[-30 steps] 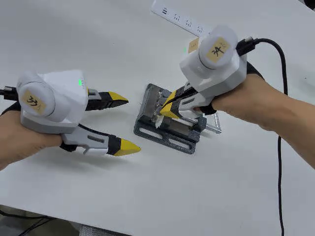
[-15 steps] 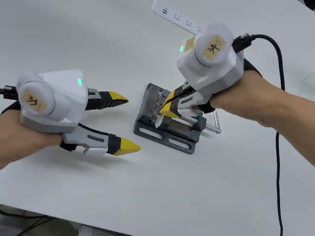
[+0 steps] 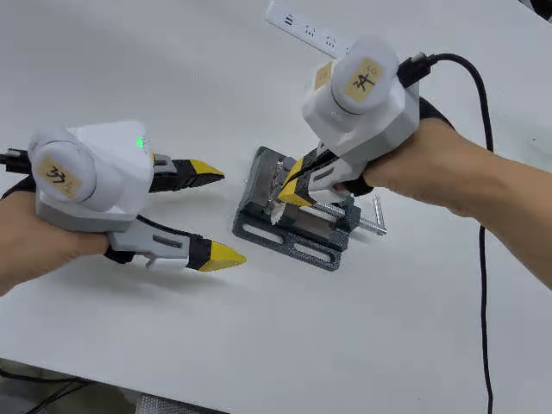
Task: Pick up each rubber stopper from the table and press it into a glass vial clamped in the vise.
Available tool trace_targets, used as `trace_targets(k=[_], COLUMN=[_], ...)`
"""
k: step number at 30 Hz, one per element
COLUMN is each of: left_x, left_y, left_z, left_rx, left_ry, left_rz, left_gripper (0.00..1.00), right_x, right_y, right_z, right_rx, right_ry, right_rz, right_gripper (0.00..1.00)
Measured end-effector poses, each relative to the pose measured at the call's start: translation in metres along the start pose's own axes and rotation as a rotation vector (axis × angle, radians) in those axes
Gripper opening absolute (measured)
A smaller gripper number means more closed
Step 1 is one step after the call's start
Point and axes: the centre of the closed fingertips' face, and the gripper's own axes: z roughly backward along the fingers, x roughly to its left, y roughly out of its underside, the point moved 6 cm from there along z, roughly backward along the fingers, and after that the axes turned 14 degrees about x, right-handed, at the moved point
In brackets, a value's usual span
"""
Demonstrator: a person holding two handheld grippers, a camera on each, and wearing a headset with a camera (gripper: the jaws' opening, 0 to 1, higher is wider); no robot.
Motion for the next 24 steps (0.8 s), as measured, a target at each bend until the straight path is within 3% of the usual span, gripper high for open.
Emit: trace_targets(k=[24], left_x=[-0.0019], left_y=[-0.0016], left_z=[0.0017], left_rx=[-0.001], left_ry=[-0.001], left_rz=[-0.008], left_gripper=[0.64], right_x=[-0.0042], right_y=[-0.0031], right_z=[-0.0016], right_rx=[0.032], right_ry=[-0.016], right_rz=[0.011], right_gripper=[0.00])
